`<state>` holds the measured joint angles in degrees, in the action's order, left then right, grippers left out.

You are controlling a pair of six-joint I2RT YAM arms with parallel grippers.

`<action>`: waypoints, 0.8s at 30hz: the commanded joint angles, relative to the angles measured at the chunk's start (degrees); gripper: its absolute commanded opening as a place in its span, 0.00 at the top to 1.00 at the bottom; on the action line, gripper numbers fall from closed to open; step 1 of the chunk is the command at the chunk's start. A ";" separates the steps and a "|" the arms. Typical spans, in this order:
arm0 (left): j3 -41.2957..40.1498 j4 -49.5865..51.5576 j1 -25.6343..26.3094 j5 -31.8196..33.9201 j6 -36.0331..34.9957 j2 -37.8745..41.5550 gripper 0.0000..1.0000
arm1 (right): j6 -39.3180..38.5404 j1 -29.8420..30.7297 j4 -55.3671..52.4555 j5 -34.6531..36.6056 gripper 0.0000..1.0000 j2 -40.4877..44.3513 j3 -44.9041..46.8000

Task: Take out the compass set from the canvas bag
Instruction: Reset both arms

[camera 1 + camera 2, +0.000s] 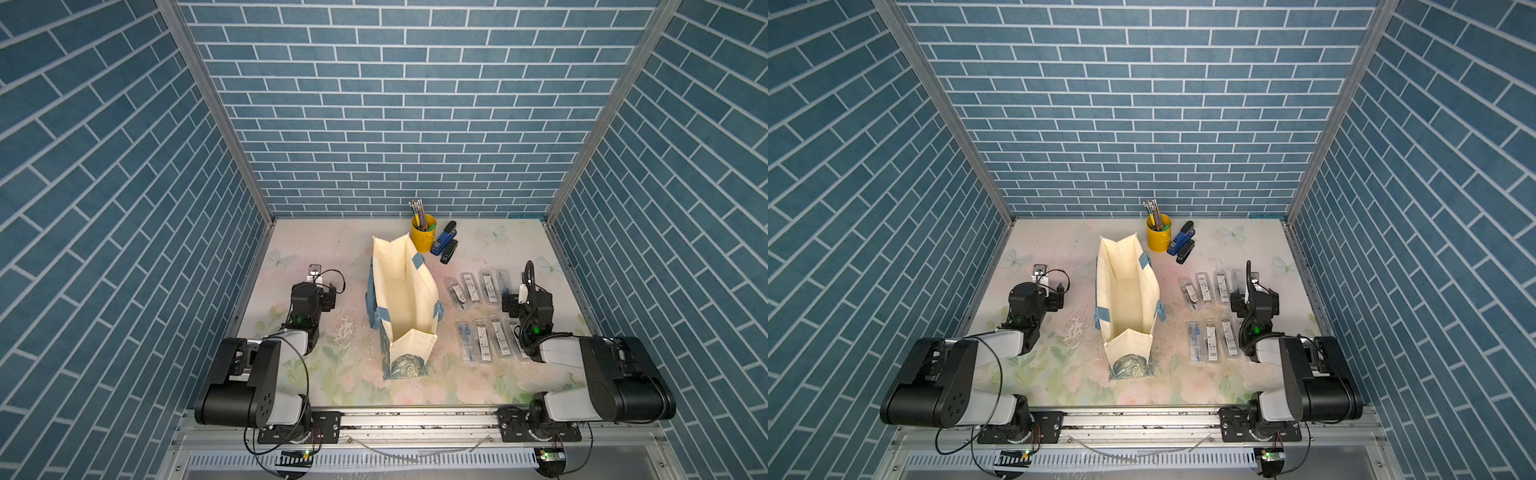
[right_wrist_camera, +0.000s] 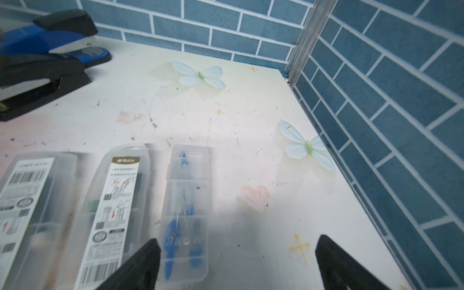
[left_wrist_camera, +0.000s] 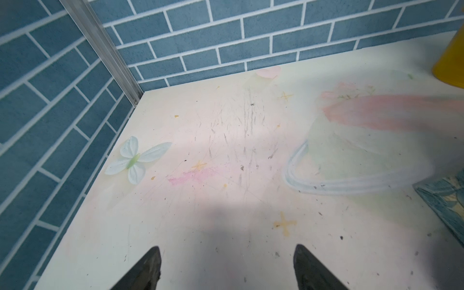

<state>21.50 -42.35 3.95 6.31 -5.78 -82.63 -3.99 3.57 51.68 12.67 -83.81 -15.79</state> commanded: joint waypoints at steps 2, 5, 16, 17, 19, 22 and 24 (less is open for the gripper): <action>-1.23 -11.02 -0.95 -1.30 0.40 -4.97 0.12 | 3.99 -2.13 12.96 -5.59 0.02 -4.72 0.66; -1.11 -11.07 -3.04 0.36 3.95 -5.08 0.06 | 4.85 -3.26 9.15 -7.39 0.02 -4.58 -1.09; -0.76 -10.12 -3.15 0.66 4.20 -5.05 0.00 | 6.91 -7.43 -3.01 -15.92 0.01 -4.69 -7.33; -0.75 -10.04 -3.14 0.66 4.15 -5.06 0.00 | 6.89 -7.38 -3.23 -15.73 0.01 -4.64 -7.32; -0.78 -9.95 -3.15 0.59 4.28 -5.08 0.00 | 6.80 -7.35 -3.12 -15.38 0.01 -4.61 -7.32; -0.71 -9.95 -3.15 0.55 4.24 -5.08 0.00 | 6.71 -7.25 -2.89 -15.07 0.01 -4.67 -7.15; -0.74 -9.94 -3.15 0.57 4.22 -5.08 0.00 | 6.52 -7.07 -3.01 -14.91 0.01 -4.66 -7.28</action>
<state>20.82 -51.35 0.99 6.55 -1.93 -87.55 1.72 -3.64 48.80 -1.76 -88.16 -21.34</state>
